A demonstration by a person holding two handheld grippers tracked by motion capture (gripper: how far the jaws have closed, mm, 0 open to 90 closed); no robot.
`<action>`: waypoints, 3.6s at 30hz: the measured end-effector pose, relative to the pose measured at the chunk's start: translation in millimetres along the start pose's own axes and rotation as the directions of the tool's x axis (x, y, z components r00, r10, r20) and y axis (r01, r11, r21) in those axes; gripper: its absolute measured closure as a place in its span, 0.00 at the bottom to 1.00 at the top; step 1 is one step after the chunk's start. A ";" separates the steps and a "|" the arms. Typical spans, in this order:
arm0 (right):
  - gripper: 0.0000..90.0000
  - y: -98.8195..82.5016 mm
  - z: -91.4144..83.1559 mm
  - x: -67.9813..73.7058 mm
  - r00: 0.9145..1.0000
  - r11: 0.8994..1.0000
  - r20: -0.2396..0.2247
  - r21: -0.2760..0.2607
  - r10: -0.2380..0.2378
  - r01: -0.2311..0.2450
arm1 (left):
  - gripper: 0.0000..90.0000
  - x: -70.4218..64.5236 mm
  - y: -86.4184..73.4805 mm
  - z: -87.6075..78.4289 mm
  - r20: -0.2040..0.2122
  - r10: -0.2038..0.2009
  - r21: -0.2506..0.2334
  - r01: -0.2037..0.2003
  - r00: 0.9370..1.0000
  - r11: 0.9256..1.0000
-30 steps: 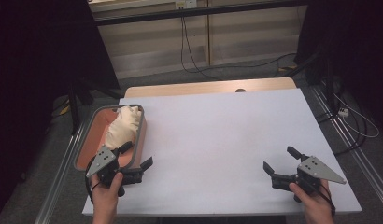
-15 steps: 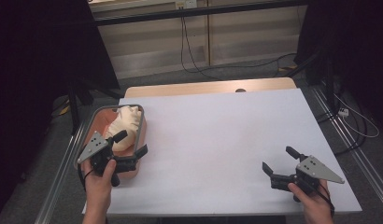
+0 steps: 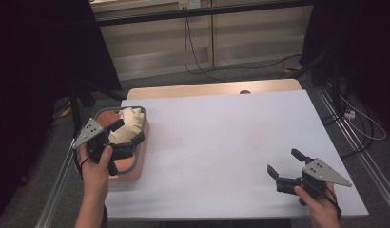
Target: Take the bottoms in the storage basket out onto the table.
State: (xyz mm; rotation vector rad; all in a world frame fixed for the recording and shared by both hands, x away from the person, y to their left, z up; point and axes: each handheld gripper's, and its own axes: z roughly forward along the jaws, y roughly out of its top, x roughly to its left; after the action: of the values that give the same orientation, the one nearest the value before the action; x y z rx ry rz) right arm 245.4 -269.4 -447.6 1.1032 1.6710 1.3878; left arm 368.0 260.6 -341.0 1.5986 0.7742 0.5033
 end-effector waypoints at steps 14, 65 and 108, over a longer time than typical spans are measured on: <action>0.02 0.5 0.0 1.1 1.000 1.000 -0.004 0.000 -0.008 0.008 | 0.02 36.5 4.9 10.6 -0.055 -0.015 0.019 0.016 0.998 1.000; 0.02 -0.7 1.7 3.1 1.000 1.000 -0.015 0.006 -0.014 0.014 | 0.00 119.6 -54.6 77.0 -0.278 -0.130 0.363 0.229 0.952 0.903; 0.02 -0.1 0.1 3.6 0.999 1.000 -0.032 0.005 -0.019 0.020 | 0.15 115.2 -81.6 92.0 -0.353 -0.005 0.620 0.238 0.936 0.748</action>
State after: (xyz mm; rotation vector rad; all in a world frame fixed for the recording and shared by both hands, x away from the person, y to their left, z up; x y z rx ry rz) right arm 244.0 -266.1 -447.6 1.0702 1.7052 1.3962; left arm 495.0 284.8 -449.0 2.1186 1.4249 0.4268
